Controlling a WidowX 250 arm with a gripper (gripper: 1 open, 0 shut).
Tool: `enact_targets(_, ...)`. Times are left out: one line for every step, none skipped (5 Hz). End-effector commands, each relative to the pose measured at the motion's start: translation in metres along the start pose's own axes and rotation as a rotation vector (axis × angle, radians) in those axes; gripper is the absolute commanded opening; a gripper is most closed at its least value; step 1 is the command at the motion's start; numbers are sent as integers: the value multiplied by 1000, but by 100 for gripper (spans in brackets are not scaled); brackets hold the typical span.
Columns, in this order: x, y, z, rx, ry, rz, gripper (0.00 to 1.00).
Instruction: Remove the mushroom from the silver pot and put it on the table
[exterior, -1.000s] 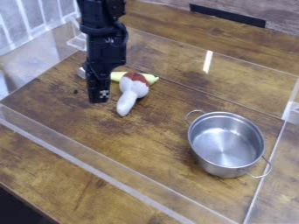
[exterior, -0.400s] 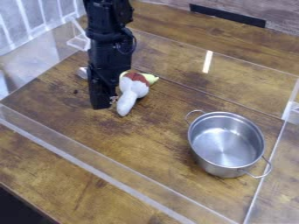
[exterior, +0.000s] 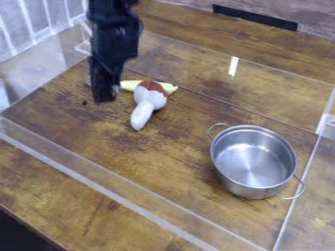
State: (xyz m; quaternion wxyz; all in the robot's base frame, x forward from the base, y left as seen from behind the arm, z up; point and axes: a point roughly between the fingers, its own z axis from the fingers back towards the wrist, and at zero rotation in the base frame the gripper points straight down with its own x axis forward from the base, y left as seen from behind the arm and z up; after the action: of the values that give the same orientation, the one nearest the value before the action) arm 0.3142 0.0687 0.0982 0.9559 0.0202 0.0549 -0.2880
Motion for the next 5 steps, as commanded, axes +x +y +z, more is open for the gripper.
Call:
enact_targets(-11,16,37,74,-55,-42,0)
enact_targets(-11,14,39,82,-43,6,0)
enact_targets(-12,10,42,92,-29,65,0)
enact_targets(-13,5,42,96,-16,153,0)
enact_targets(-13,-1,40,98,-8,232,0)
